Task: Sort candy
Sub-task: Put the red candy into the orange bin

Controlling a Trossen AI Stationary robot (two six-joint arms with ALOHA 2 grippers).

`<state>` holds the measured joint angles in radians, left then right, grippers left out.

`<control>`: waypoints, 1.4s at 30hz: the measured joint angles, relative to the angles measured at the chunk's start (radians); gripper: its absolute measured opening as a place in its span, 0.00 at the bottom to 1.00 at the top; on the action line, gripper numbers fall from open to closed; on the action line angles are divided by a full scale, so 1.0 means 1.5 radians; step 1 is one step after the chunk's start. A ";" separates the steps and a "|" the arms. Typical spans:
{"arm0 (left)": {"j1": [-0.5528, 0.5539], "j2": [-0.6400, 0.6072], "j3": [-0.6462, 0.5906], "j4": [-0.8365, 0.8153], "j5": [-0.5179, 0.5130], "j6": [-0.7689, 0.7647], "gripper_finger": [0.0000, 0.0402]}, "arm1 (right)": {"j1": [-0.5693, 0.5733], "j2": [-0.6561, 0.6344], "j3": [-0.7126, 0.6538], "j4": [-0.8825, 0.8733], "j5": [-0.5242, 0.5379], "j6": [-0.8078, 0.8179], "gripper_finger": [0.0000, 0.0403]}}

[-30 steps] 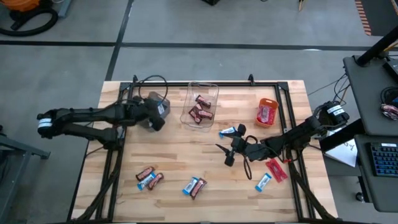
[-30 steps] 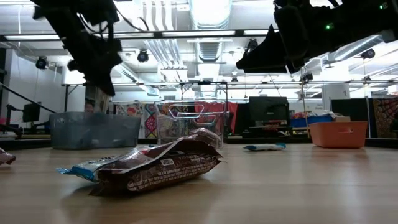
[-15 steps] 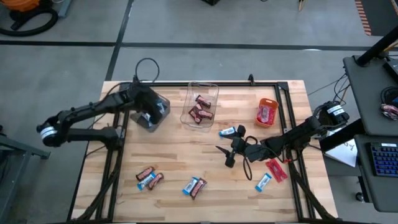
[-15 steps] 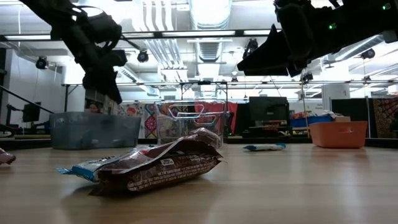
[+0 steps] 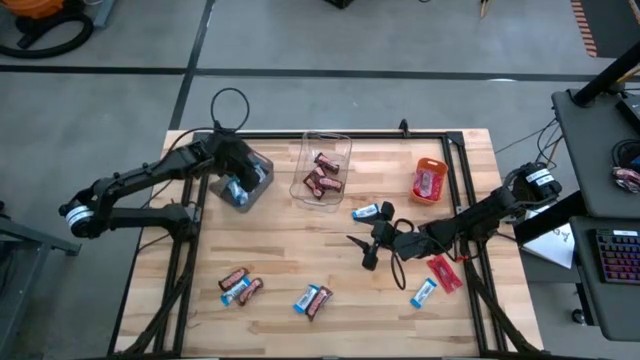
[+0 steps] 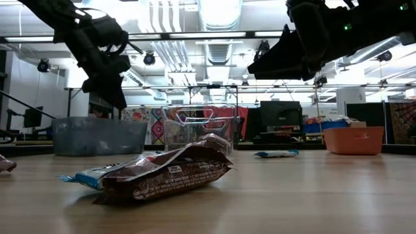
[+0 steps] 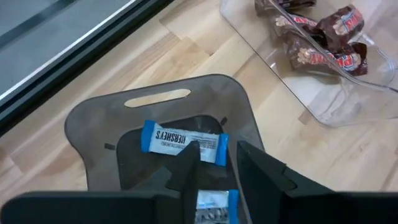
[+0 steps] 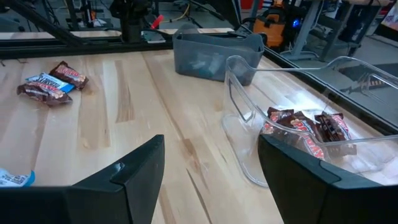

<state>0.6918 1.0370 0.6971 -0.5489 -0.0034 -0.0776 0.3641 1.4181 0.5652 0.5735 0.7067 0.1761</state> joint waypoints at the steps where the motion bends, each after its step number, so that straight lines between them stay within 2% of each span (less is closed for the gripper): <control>1: 0.000 0.000 0.000 0.000 -0.006 -0.003 0.24 | 0.000 0.000 0.000 0.000 0.000 0.000 0.62; 8: -0.007 -0.001 0.000 0.000 -0.022 -0.015 0.30 | 0.000 0.000 0.000 0.000 0.000 0.009 0.62; 12: -0.049 -0.007 0.000 0.001 -0.022 -0.049 0.30 | 0.000 0.000 0.000 0.000 0.000 0.040 0.62; 17: -0.150 -0.024 0.000 0.033 -0.055 -0.065 0.30 | 0.000 0.000 0.000 0.000 0.000 0.078 0.62; 23: -0.298 -0.055 0.005 0.043 -0.184 -0.103 0.30 | 0.000 -0.003 0.000 0.000 -0.007 0.134 0.61; 28: -0.431 -0.068 0.005 0.044 -0.264 -0.145 0.30 | -0.002 -0.003 0.008 -0.028 -0.088 0.196 0.58; 32: -0.531 -0.062 0.005 0.054 -0.331 -0.178 0.30 | -0.002 -0.003 0.074 -0.200 -0.161 0.271 0.56; 37: -0.620 -0.049 0.005 0.077 -0.409 -0.187 0.30 | 0.001 0.019 0.209 -0.559 -0.221 0.381 0.56; 42: -0.655 -0.046 0.006 0.100 -0.418 -0.201 0.30 | 0.009 0.052 0.305 -0.828 -0.266 0.453 0.56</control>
<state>-0.2904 0.9688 0.7055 -0.3991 -0.6300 -0.3792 0.3777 1.4954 1.0230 -0.6678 0.3082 0.8557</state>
